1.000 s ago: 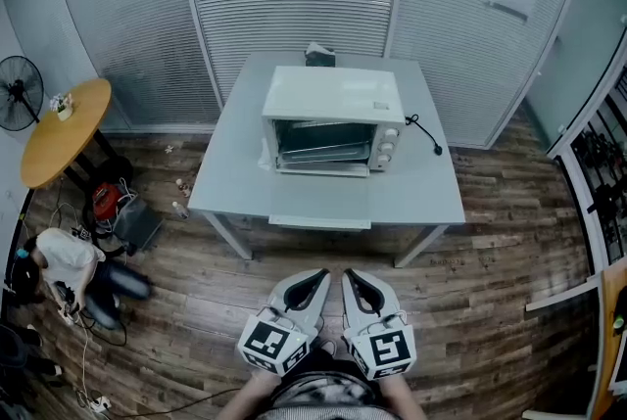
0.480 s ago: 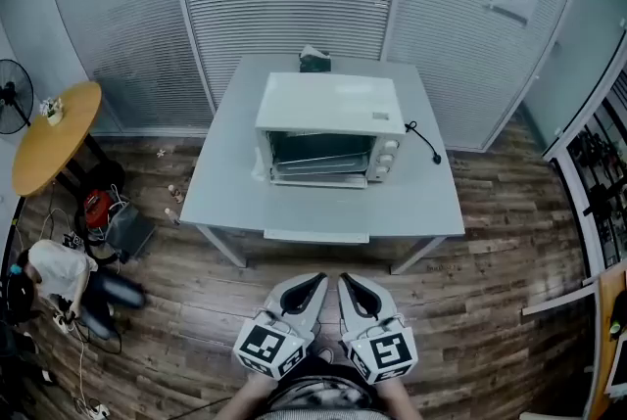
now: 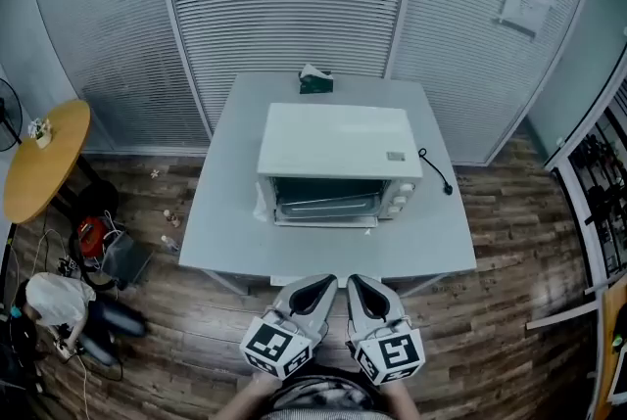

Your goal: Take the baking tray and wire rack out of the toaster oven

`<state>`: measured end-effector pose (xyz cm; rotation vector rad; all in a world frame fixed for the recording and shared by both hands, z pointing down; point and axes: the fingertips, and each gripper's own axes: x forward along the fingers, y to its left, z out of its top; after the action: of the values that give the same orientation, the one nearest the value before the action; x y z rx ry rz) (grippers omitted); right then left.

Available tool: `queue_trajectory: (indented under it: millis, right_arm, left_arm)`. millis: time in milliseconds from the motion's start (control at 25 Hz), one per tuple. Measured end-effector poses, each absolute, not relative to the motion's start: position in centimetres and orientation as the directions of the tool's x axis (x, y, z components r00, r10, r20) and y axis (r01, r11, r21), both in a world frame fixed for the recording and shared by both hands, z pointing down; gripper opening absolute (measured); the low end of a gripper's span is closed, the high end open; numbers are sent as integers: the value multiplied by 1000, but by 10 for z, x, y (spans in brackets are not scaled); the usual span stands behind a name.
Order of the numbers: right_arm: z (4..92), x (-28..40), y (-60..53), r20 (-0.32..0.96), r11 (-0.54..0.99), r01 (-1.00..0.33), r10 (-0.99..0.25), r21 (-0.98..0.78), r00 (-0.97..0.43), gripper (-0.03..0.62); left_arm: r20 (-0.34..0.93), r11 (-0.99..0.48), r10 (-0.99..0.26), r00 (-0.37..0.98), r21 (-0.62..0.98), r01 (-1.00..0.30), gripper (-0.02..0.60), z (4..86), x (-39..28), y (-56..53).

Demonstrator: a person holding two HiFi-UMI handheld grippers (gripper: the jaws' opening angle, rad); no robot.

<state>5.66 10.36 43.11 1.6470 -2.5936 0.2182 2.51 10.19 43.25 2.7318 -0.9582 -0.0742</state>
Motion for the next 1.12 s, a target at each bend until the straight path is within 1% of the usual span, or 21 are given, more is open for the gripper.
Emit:
queue_trajectory:
  millis: [400,680,1120]
  right_arm:
    - [436,31,31,126,396,-913,-905,-100,-406,2]
    - [439,37,0,139,393,-913,-903,-111,-406,2]
    - [424,60,-66,130,484,-868,-859,-108,-495,2]
  left_arm:
    - [43,-761,-605,795,263,-593,3,439,1,27]
    - [50,-755,-611,790,261,-601,3,441,5,-5]
    - [60,-709,-666,743,256,-657,3,432,33,-68]
